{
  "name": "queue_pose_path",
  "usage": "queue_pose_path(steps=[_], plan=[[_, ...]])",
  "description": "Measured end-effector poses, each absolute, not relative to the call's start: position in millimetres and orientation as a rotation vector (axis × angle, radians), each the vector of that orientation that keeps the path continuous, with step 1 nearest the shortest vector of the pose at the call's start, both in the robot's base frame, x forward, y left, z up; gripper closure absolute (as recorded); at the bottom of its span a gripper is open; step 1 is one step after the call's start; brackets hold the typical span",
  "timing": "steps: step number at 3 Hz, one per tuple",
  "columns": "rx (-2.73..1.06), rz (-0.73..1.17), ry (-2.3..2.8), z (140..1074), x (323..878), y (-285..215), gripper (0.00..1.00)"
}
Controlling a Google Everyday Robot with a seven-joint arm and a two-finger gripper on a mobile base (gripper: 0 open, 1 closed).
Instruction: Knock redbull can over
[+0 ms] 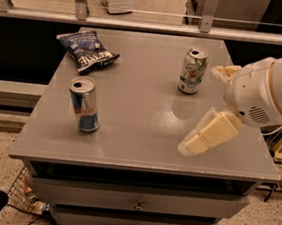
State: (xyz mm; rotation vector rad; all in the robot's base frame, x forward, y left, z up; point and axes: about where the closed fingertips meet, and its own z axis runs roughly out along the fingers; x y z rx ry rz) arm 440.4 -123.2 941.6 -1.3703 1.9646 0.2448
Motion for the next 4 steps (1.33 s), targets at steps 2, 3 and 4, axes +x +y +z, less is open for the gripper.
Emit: queue_pose_path(steps=[2,3,4], plan=[[-1.174,0.475,1.676,922.9,471.7,-82.4,0.0],[-1.182,0.543,1.572,935.8,468.1,-55.4,0.0],[-1.187,0.539,1.57,937.5,467.3,-53.5,0.0]])
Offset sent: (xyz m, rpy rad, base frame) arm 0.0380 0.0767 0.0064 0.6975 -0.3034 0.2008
